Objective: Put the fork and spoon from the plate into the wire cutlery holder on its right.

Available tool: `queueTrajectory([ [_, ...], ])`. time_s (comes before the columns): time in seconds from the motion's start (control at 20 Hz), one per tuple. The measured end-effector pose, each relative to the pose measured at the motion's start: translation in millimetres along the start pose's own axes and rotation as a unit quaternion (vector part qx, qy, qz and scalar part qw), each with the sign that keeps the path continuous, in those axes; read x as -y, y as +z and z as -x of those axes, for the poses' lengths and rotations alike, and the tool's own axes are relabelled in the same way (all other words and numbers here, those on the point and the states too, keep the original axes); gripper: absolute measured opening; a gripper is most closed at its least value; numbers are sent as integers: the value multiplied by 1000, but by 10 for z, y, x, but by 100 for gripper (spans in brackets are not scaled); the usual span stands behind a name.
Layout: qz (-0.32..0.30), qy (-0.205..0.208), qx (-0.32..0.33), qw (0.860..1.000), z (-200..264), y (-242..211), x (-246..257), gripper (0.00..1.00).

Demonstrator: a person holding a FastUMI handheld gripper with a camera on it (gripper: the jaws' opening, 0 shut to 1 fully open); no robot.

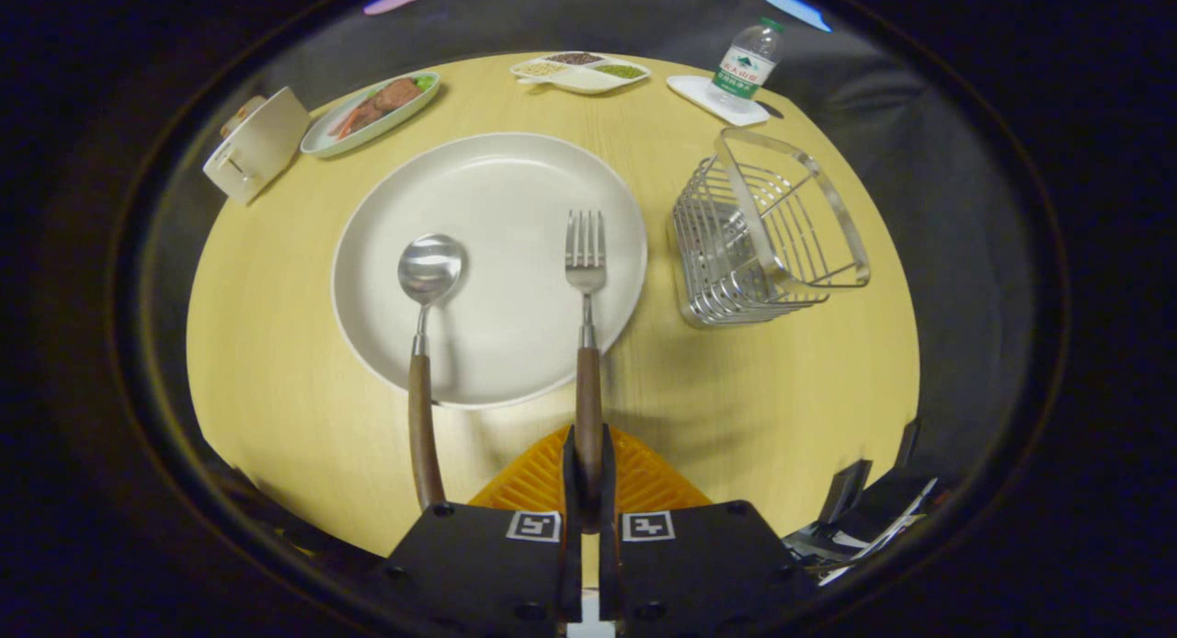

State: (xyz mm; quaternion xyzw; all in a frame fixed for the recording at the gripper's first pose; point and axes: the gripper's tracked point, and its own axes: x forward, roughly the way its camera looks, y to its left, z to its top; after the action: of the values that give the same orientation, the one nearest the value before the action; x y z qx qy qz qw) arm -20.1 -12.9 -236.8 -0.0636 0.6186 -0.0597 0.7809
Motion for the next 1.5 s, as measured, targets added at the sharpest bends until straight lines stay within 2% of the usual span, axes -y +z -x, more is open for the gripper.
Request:
queueTrajectory([
  [0.5, -19, -1, 36, 999, 459, 47, 173, 7],
  [0.85, -64, -27, 71, 995, 934, 288, 639, 7],
  [1.0, -69, -65, 39, 995, 947, 244, 957, 7],
  [1.1, -62, -75, 14, 995, 943, 225, 1050, 7],
  [1.25, -44, -72, -11, 996, 812, 239, 1051, 7],
  [1.5, -58, -52, -27, 997, 650, 318, 984, 8],
])
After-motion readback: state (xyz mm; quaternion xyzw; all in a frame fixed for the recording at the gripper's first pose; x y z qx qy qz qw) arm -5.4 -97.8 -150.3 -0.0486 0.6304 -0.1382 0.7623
